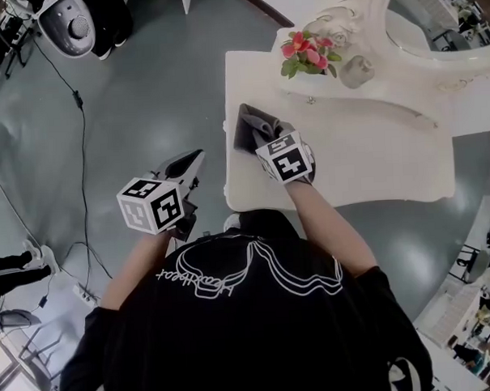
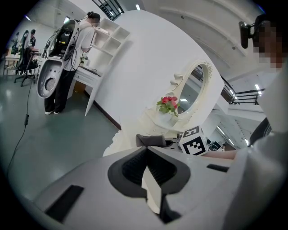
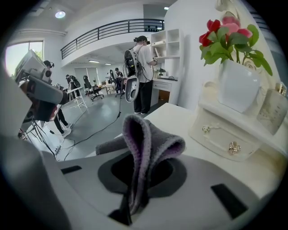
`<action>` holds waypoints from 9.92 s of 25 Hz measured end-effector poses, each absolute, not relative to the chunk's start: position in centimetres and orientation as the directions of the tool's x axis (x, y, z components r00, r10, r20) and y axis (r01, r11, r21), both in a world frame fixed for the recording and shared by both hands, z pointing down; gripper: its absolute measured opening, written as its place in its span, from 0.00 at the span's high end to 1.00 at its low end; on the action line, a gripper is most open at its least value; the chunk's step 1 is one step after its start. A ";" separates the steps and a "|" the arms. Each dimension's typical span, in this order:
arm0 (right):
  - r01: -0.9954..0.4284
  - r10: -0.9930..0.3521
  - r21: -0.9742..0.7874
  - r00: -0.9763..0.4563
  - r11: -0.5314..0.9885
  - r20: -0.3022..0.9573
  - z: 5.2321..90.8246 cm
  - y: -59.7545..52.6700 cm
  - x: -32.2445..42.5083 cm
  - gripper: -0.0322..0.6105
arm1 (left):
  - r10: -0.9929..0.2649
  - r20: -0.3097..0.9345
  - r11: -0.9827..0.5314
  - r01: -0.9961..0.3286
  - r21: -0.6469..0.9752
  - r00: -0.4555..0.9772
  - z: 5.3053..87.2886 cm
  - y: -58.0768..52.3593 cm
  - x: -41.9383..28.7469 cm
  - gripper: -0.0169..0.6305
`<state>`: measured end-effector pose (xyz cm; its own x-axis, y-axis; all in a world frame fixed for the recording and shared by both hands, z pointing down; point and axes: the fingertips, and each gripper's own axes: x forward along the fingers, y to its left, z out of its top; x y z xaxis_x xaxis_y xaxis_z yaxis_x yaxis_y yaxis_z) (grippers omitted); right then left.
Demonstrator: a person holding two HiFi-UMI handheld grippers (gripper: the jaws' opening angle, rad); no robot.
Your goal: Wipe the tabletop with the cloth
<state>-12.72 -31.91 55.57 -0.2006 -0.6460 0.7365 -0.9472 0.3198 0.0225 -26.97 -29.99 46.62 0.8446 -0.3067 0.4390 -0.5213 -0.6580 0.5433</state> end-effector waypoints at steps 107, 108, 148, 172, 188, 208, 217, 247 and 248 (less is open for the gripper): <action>-0.973 -0.662 0.056 -0.111 0.226 0.742 55.2 -14.0 31.8 0.87 | -0.280 0.488 -0.714 -0.519 0.470 0.827 43.7 -15.3 13.9 0.97; -0.974 -0.659 0.053 -0.107 0.219 0.745 55.3 -13.7 32.4 0.87 | -0.282 0.489 -0.712 -0.522 0.471 0.826 43.7 -15.1 14.2 0.97; -0.975 -0.607 0.186 0.219 -0.118 0.764 55.7 -0.1 61.0 0.87 | -0.256 0.464 -0.731 -0.484 0.481 0.848 44.1 -8.7 26.8 0.97; -0.929 -0.591 0.222 0.362 -0.297 0.721 54.5 2.1 65.0 0.87 | -0.270 0.494 -0.713 -0.516 0.474 0.826 45.2 -9.4 24.0 0.97; -0.998 -0.812 0.064 0.038 -0.002 0.583 45.1 -4.5 42.4 0.87 | -0.317 0.434 -0.693 -0.518 0.501 0.843 43.5 -10.9 16.2 0.97; -0.797 -0.616 -0.162 -0.563 0.582 0.551 45.1 -14.6 -1.1 0.87 | -0.605 0.463 -0.435 -0.756 0.489 0.648 43.5 -13.3 -15.5 0.97; -0.685 -0.507 -0.198 -0.675 0.702 0.537 47.3 -15.7 -15.4 0.87 | -0.668 0.488 -0.328 -0.811 0.485 0.562 45.0 -11.2 -25.9 0.97; -0.707 -0.471 -0.033 -0.504 0.707 0.724 55.3 -19.6 -20.4 0.87 | -0.648 0.495 -0.308 -0.794 0.523 0.578 47.1 -12.0 -28.3 0.97; -0.702 -0.468 -0.031 -0.505 0.711 0.725 55.3 -19.6 -20.4 0.87 | -0.650 0.494 -0.308 -0.794 0.523 0.578 47.0 -12.0 -28.2 0.97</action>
<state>-20.38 -19.59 55.33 -0.5052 -0.4676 0.7253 -0.7024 0.7112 -0.0307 -28.22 -12.00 47.00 0.5777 -0.6499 0.4937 -0.7943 -0.3084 0.5234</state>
